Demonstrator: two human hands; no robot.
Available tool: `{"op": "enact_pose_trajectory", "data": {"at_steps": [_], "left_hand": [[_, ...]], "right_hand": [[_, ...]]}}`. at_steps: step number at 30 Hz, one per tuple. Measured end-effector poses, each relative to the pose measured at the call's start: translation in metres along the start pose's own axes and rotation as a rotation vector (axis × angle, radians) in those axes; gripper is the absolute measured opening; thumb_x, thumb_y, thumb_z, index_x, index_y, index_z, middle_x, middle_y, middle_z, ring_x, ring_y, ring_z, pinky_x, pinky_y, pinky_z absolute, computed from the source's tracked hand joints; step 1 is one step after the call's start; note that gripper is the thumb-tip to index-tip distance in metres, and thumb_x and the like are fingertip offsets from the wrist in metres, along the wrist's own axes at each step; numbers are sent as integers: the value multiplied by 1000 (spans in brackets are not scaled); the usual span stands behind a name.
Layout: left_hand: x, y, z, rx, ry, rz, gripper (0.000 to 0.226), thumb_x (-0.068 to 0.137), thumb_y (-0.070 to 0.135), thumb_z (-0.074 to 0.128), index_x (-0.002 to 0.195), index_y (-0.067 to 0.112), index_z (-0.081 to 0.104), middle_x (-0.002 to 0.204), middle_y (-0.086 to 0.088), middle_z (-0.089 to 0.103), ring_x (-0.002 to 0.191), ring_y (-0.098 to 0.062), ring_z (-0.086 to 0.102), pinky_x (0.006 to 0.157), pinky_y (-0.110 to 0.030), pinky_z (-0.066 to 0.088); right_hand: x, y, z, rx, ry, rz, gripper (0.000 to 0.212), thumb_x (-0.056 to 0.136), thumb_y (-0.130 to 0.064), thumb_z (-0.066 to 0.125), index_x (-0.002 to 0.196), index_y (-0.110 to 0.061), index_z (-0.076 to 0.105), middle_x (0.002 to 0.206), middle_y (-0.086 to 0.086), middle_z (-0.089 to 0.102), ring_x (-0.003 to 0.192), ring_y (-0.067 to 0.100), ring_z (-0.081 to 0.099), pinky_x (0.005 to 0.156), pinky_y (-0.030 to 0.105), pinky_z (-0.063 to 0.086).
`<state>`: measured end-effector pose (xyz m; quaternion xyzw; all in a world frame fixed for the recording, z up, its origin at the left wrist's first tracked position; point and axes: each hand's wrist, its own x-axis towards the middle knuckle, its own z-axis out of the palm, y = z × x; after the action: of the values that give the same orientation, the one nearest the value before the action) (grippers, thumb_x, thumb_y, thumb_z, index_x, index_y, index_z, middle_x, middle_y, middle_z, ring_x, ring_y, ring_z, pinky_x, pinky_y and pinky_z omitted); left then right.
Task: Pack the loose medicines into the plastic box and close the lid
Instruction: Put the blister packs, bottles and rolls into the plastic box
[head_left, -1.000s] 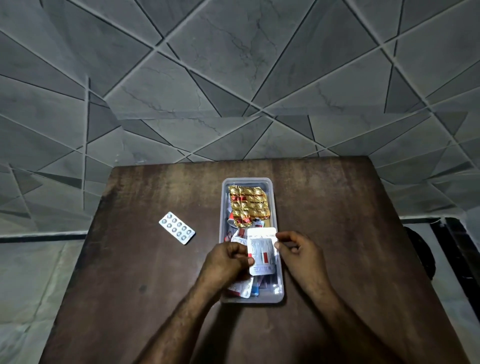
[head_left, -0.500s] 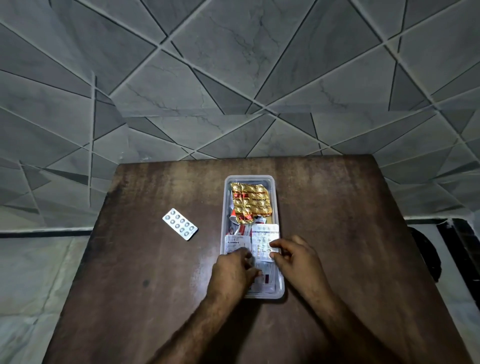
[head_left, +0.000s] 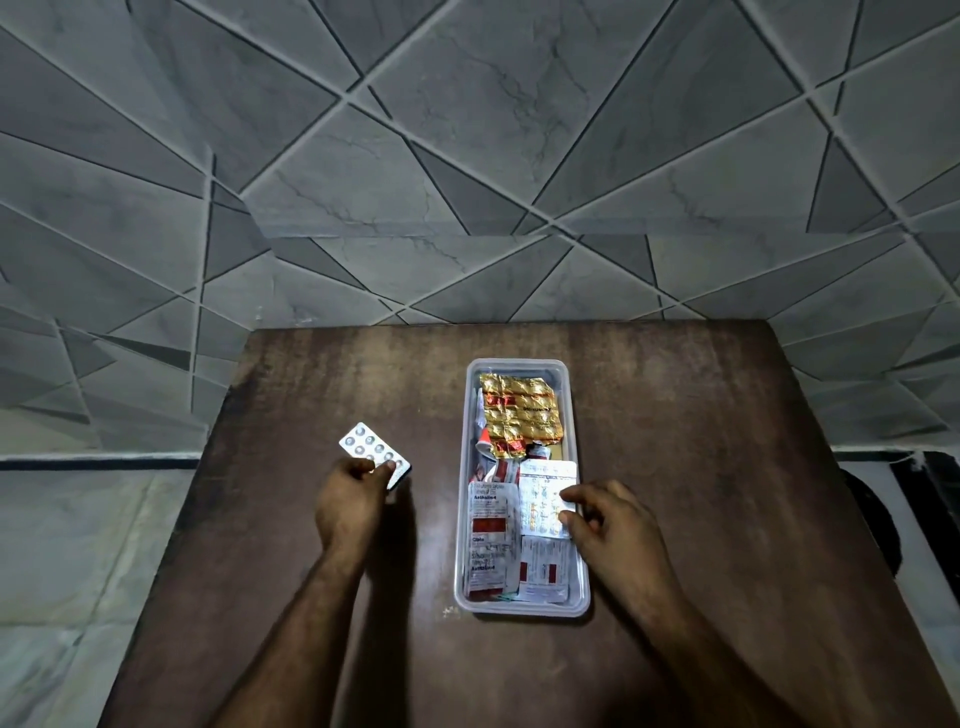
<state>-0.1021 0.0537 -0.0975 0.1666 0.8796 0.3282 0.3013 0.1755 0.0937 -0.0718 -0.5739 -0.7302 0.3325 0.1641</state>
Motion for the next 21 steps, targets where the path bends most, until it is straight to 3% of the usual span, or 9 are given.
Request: {"op": "enact_pose_trajectory", "data": {"at_steps": [5,10,15,17,21], "left_hand": [[16,0,14,129,8,-15,47,78,37,76,108,3,64,111,-20,70,105,-38,65,74,-33,43],[13,5,33,291,29,45,66,71,39,82,117,-1,55,116,-27,56,105,-46,57,85,-45,50],[16,8,34,469,2,160,63,79,48,71,117,0,55,117,-27,54,102,-46,58,82,-45,51],[16,10,31,477,-17,171,54,85,44,63,116,0,57,117,-27,55,102,-46,59,84,-44,51],[16,11,25,411,-20,159,37,86,35,57,101,1,61,106,-26,62,93,-46,63,82,-42,51]], "right_hand": [[2,-2,1,17,20,10,23,87,-21,67,109,-19,70,100,-6,58,76,1,57,70,4,37],[2,-4,0,50,35,49,24,88,-21,65,111,-20,69,104,-8,57,81,-4,57,70,-2,38],[3,-1,-1,56,19,90,25,89,-21,64,114,-19,67,108,-8,57,84,-5,58,71,-2,39],[3,-1,0,63,24,91,25,89,-21,64,114,-19,67,109,-7,58,85,-4,59,74,2,42],[4,1,6,114,59,145,24,88,-22,66,112,-21,68,107,-7,61,85,1,62,82,24,55]]}}
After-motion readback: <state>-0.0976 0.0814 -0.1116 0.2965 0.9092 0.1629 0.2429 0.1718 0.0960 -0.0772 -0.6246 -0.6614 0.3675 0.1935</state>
